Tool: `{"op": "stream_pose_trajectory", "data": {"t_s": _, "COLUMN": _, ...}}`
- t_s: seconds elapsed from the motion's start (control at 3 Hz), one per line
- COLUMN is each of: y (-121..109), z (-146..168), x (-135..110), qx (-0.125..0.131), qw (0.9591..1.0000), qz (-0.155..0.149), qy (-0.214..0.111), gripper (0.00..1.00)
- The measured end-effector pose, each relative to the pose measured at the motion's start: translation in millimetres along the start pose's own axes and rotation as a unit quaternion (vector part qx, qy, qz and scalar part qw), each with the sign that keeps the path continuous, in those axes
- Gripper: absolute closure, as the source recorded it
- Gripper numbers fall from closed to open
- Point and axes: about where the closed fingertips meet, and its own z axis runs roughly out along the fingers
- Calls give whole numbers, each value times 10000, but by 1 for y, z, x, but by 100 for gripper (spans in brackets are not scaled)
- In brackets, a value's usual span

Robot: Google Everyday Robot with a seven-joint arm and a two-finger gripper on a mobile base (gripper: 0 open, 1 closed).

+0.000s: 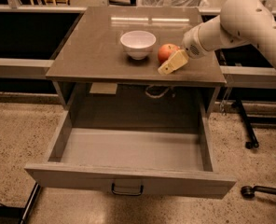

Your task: Pick apple from top drawer and place on counter

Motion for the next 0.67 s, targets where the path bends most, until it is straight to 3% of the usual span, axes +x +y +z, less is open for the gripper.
{"op": "stream_pose_trajectory", "data": {"t_s": 0.33, "y": 6, "z": -14, "x": 2, "qx": -134, "qw": 9989, "qz": -329, "qy": 291, "gripper": 0}}
{"op": "stream_pose_trajectory", "data": {"t_s": 0.67, "y": 16, "z": -62, "x": 4, "qx": 170, "qw": 9935, "qz": -896, "qy": 675, "gripper": 0}}
